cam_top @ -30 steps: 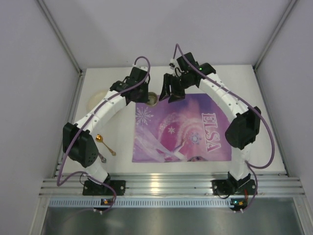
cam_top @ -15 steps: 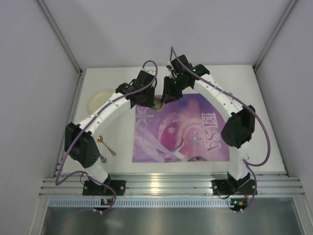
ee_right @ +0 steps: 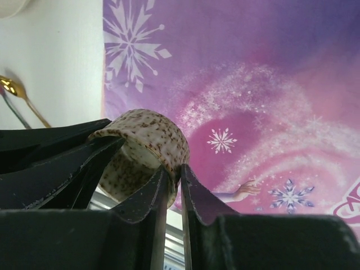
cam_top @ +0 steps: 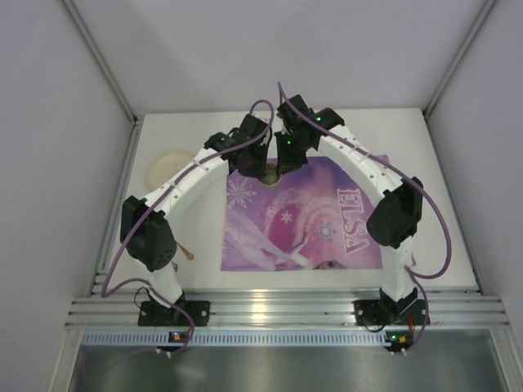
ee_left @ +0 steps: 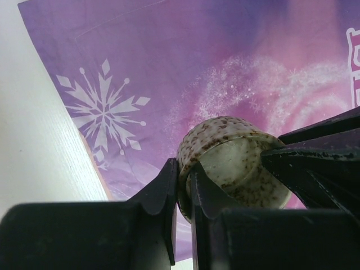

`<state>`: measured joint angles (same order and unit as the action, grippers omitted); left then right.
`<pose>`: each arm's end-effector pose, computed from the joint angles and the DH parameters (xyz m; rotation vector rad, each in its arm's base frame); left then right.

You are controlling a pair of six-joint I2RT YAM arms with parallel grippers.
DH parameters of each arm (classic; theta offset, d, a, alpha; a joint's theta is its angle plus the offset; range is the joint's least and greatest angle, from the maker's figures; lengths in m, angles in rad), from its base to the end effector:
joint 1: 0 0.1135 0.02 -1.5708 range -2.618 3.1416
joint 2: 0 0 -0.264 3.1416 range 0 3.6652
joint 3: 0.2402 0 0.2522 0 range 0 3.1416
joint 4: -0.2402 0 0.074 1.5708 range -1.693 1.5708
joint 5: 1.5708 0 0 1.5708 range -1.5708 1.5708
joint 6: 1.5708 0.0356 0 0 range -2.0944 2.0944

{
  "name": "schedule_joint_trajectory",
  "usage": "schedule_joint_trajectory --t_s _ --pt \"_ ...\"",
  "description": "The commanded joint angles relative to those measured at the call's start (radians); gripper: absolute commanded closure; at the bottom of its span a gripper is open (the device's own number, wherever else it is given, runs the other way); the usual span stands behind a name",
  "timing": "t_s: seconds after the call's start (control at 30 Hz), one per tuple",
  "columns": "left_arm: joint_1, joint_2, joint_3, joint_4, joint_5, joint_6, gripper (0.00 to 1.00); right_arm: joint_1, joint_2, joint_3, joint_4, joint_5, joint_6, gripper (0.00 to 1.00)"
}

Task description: Set the dinner table for one person

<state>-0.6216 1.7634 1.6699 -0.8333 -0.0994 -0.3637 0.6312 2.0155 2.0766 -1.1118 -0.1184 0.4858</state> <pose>0.3156 -0.2217 0.3220 0.2819 2.4985 -0.2865 0.3437 0.2564 0.3318 -0.2399 2.7048 0.5193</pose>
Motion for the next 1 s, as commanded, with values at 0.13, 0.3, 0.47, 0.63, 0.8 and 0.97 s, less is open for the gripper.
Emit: schedule_joint_trajectory --t_s 0.13,0.3,0.47,0.63,0.8,0.97 --pt "-0.026 -0.054 0.129 0.065 0.109 -0.055 0.61 0.005 0.037 -0.035 -0.006 0.166 -0.026 1.00" --pt "-0.024 -0.070 0.136 0.073 0.047 -0.084 0.41 -0.008 0.032 -0.039 -0.006 0.180 -0.026 1.00" --pt "-0.015 -0.090 0.117 0.039 -0.095 -0.072 0.31 -0.080 0.000 -0.116 0.006 0.194 -0.042 1.00" --pt "0.091 -0.139 0.012 0.019 -0.094 -0.086 0.29 -0.299 -0.066 -0.256 0.069 0.172 -0.073 1.00" --pt "0.258 -0.246 -0.151 0.056 -0.019 -0.107 0.29 -0.477 -0.029 -0.268 0.085 0.180 -0.111 1.00" --pt "0.347 -0.292 -0.232 0.068 0.047 -0.100 0.30 -0.588 0.043 -0.237 0.115 0.174 -0.119 1.00"
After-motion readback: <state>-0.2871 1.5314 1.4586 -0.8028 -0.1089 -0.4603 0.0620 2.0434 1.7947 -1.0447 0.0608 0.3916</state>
